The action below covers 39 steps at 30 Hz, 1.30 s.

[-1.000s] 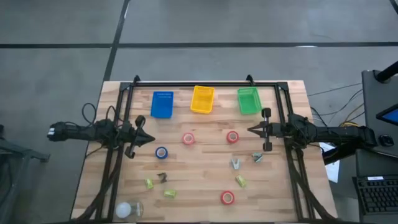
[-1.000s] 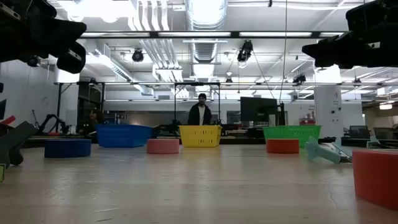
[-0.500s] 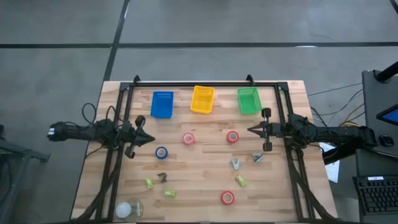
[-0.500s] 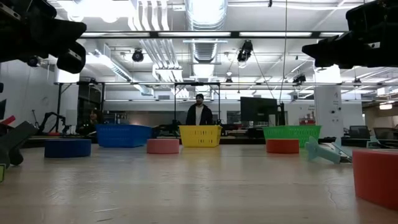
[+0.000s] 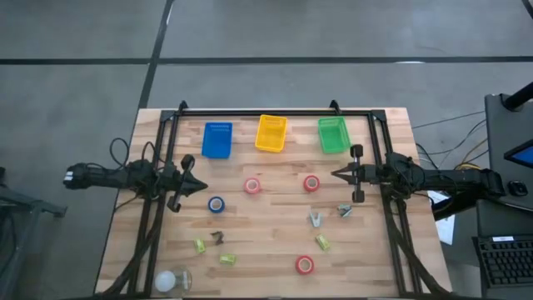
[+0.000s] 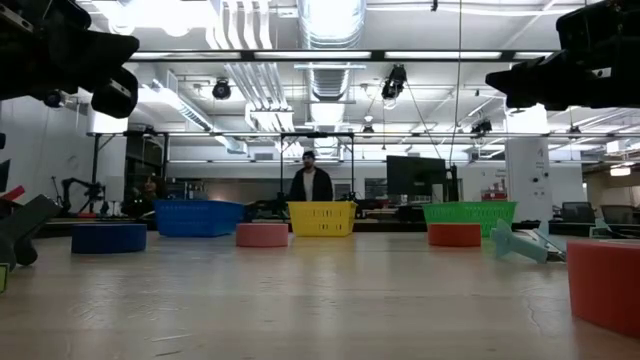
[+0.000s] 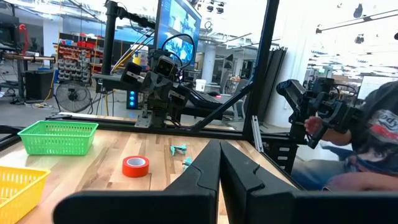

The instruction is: Pick and place Stapler, Stapler remover, tape

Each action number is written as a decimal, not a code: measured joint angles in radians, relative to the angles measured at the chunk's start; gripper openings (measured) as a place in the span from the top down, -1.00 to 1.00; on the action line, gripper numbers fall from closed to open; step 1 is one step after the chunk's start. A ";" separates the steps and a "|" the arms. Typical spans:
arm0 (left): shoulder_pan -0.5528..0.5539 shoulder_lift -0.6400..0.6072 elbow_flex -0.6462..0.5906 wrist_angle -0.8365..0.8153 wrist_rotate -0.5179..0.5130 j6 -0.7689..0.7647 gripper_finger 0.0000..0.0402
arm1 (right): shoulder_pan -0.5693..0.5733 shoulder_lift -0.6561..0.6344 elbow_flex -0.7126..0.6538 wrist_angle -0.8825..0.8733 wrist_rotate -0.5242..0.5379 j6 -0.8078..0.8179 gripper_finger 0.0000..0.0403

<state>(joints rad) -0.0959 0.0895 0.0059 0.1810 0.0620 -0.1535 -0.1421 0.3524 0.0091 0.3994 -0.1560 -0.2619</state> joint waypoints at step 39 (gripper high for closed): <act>0.000 0.000 0.000 -0.004 0.000 0.000 0.95 | 0.011 0.744 0.536 -0.527 0.230 0.798 -0.48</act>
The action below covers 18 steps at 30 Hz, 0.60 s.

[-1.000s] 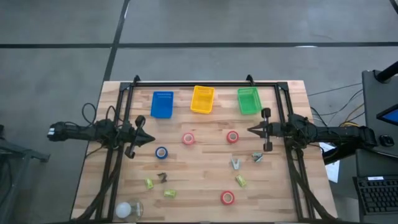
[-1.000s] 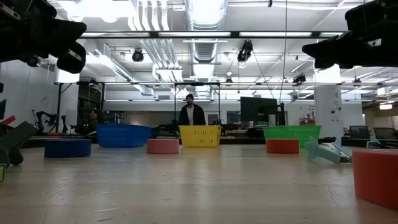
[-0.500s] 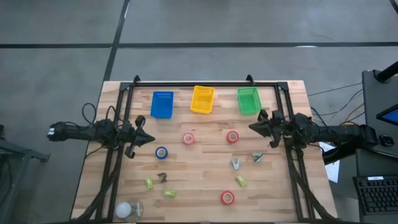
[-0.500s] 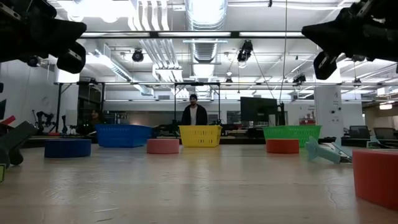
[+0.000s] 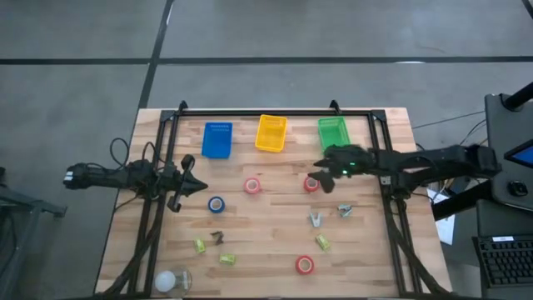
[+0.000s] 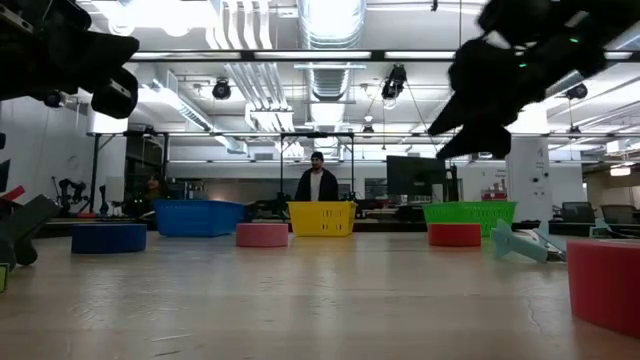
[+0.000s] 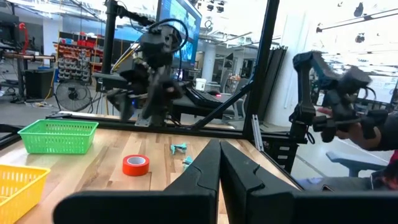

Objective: Pick and place Stapler, Stapler remover, tape
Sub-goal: Put the red tape into the green bin

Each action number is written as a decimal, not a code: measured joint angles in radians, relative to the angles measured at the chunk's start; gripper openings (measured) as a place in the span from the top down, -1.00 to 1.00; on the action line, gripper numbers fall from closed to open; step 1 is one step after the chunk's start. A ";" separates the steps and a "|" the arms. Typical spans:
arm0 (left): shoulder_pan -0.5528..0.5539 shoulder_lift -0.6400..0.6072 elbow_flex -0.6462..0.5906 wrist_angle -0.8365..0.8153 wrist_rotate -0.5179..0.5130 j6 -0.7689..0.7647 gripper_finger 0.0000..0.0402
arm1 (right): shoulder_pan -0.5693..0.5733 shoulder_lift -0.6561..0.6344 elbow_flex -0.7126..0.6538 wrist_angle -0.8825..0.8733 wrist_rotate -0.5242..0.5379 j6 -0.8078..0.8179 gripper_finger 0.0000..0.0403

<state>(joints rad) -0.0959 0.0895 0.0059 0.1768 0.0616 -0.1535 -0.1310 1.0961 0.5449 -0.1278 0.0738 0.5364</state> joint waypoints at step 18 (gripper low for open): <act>0.000 0.000 0.000 0.002 0.000 0.000 0.95 | 0.003 0.431 0.279 -0.395 0.009 -0.078 -0.91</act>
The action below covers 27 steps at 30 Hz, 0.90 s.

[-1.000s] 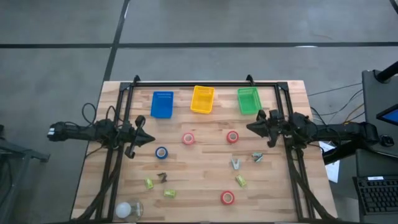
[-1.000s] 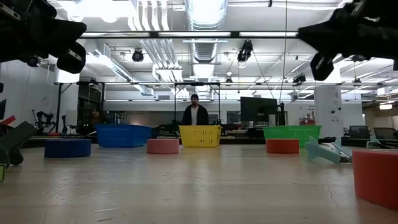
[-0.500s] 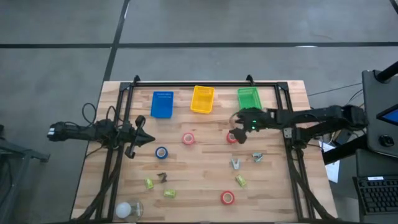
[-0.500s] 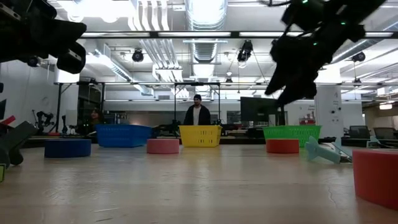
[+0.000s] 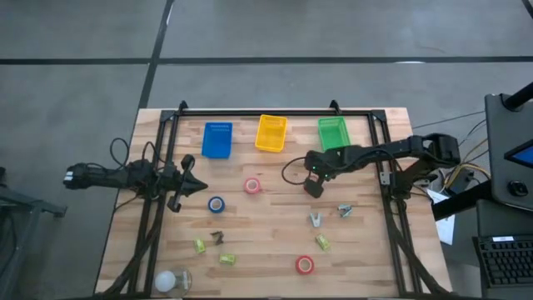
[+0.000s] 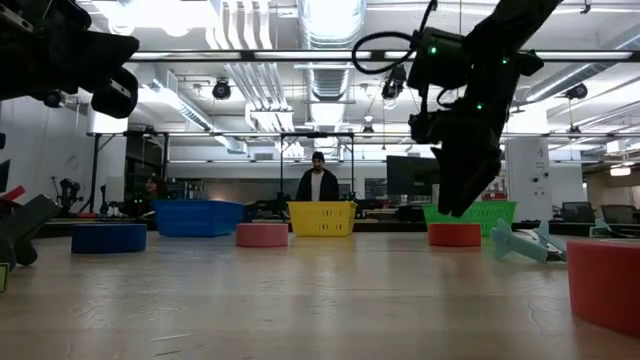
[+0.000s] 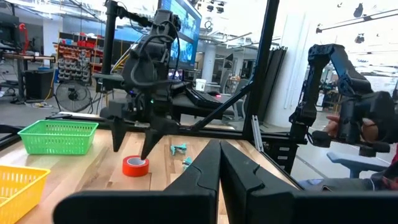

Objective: Pick and place Stapler, Stapler remover, tape
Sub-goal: Put the red tape into the green bin

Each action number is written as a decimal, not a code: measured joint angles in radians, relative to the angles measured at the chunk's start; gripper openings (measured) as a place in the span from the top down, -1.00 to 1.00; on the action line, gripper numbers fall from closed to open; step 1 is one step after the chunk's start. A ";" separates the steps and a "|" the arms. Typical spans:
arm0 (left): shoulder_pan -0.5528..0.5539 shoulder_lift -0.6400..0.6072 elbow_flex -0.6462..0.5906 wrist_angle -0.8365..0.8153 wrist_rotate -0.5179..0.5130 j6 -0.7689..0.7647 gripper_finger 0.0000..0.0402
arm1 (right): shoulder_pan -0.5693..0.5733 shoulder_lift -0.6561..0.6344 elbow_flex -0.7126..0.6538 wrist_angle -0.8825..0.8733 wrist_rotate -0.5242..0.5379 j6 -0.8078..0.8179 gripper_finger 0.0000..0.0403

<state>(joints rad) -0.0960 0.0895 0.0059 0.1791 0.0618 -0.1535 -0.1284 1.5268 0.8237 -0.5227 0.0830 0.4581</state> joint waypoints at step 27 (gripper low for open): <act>0.000 0.001 0.000 -0.001 0.000 0.000 0.95 | 0.071 0.039 -0.022 0.074 -0.003 -0.041 -0.90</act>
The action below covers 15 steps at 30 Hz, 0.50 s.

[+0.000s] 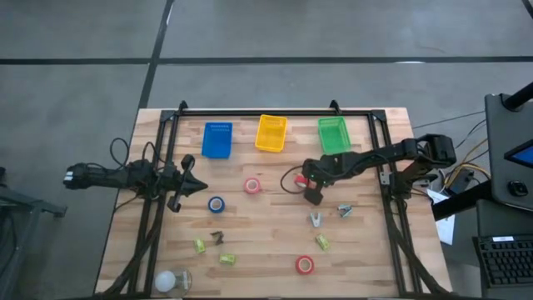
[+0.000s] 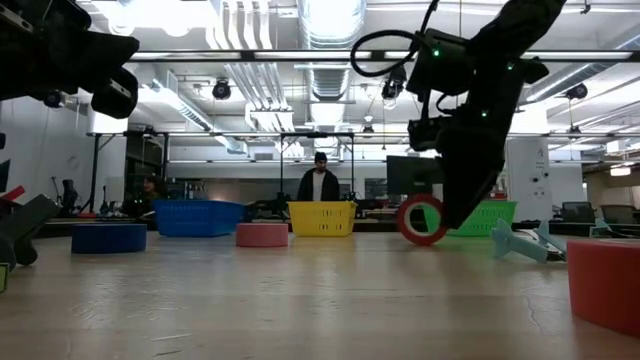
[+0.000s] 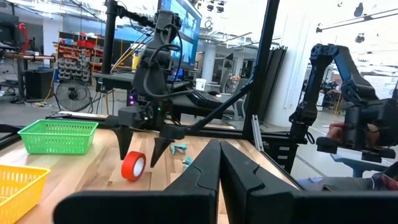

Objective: Pick and place Stapler, Stapler remover, tape
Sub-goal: Put the red tape into the green bin

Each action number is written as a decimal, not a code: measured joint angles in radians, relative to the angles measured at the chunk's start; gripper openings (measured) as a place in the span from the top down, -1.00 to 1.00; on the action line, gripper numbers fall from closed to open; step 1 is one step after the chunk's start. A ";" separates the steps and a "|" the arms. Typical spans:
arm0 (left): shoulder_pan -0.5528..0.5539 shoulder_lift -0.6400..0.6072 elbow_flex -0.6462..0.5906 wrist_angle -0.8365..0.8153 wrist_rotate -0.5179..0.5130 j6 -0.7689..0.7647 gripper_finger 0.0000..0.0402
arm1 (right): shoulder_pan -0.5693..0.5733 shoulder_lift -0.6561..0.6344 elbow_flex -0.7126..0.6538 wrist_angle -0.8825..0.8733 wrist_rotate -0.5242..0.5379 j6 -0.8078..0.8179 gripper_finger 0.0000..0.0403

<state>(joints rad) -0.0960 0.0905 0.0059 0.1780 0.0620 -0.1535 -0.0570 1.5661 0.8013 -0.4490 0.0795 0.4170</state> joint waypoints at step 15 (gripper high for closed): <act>0.000 0.000 0.000 0.001 0.000 0.000 0.95 | 0.005 0.010 0.003 0.220 0.054 -0.088 -0.17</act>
<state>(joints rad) -0.0959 0.0906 0.0059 0.1789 0.0618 -0.1535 -0.0519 1.5757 0.8047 -0.2294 0.1331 0.3290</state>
